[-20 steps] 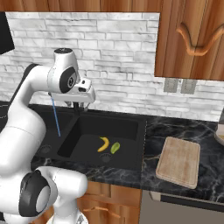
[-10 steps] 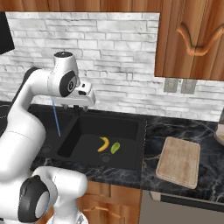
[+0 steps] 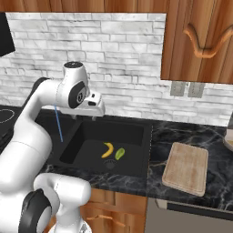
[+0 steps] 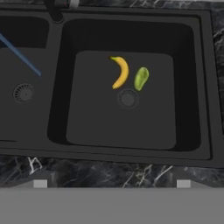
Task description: Pick the mango, banana from the sink and place them on the cutting board to airdry. Then turn off the sink faucet.
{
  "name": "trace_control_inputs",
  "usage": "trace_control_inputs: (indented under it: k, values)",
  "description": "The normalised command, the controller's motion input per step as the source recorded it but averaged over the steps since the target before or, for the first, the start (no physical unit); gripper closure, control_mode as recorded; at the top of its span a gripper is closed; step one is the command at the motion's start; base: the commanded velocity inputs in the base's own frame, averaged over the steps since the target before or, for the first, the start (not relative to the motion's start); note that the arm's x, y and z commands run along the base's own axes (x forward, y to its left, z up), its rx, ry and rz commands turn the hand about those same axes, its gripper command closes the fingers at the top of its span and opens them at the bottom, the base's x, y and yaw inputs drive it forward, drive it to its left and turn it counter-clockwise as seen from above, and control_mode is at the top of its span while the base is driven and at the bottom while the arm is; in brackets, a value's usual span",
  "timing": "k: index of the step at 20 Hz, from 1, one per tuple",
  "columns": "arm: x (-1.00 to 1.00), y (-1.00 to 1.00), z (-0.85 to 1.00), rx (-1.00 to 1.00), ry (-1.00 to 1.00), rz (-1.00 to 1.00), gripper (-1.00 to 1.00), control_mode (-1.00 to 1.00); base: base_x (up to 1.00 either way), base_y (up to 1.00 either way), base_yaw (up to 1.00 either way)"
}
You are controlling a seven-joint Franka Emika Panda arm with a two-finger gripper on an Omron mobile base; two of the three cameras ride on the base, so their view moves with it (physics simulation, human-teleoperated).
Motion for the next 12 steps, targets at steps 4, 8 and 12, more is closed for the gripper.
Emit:
trace_control_inputs:
  k: [4,8,12]
  values:
    - [0.12,-0.01,-0.12,0.0,0.0,0.03,-1.0,-1.0,0.0,0.0,0.0]
    - [0.19,0.0,-0.25,0.0,0.0,0.03,-1.0,-1.0,0.0,0.0,0.0]
    - [0.24,0.0,-0.31,0.0,0.0,0.03,-1.0,-1.0,0.0,0.0,0.0]
